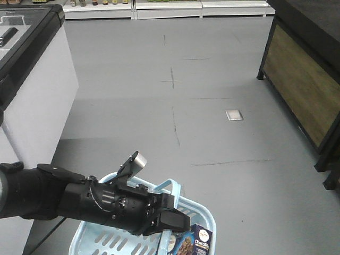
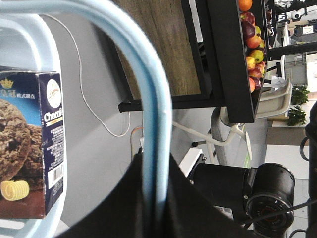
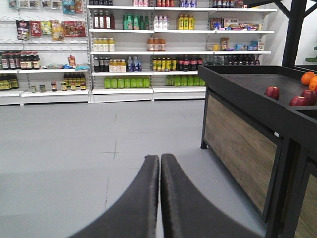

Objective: Left arm holds basket, right arm returns cookies
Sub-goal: 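Hold the basket in the left gripper while driving along the aisle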

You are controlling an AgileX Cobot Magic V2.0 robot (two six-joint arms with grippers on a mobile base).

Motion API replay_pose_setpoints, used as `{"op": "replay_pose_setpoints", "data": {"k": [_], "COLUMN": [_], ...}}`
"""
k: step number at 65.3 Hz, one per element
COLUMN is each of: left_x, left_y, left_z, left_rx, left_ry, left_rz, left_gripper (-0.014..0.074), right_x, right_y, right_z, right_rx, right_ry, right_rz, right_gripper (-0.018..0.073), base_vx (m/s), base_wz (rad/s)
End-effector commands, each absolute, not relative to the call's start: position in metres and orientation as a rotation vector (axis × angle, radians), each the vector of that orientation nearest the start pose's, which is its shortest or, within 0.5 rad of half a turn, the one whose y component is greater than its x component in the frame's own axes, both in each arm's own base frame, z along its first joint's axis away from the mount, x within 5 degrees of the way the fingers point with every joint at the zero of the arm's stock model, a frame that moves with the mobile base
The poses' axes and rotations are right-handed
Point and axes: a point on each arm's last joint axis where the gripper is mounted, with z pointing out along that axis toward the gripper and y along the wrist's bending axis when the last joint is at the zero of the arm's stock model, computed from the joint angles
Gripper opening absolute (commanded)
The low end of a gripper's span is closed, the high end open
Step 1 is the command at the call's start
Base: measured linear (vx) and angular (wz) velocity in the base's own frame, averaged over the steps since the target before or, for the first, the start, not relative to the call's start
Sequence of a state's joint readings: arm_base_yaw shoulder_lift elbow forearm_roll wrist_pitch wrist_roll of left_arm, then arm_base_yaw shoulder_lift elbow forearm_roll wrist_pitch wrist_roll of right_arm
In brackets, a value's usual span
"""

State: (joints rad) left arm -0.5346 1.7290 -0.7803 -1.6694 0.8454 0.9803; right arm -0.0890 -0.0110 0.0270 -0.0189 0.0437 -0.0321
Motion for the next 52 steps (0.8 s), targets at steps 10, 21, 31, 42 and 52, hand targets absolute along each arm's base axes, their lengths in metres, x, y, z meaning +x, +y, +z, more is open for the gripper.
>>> {"op": "replay_pose_setpoints", "data": {"k": [10,21,31,42,52], "left_x": [0.2277,0.2276,0.2276,0.2276,0.2277], "left_y": [-0.2192,-0.2192,-0.2192,-0.2192,-0.2192], "left_z": [0.2059,0.2059,0.2059,0.2059,0.2059], "left_rx": [0.25,0.25,0.25,0.25,0.249], "left_ry": [2.43,2.43,2.43,2.43,2.43], "left_rz": [-1.687,-1.687,-1.687,-1.687,-1.688], "left_gripper": [-0.0008,-0.0007,-0.0007,-0.0007,-0.0007], "right_x": [0.0553,0.0553,0.0553,0.0553,0.0553], "right_y": [-0.0053,-0.0053,-0.0053,-0.0053,-0.0053], "right_z": [0.2072,0.2071,0.2071,0.2071,0.2071], "right_rx": [0.023,0.023,0.023,0.023,0.023], "right_ry": [1.463,1.464,1.464,1.464,1.464], "right_rz": [-0.131,-0.131,-0.131,-0.131,-0.131], "right_gripper": [-0.0008,-0.0008,-0.0008,-0.0008,-0.0008], "base_vx": [0.33,0.35,0.35,0.35,0.35], "base_wz": [-0.11,-0.12,-0.08,-0.05,-0.01]}}
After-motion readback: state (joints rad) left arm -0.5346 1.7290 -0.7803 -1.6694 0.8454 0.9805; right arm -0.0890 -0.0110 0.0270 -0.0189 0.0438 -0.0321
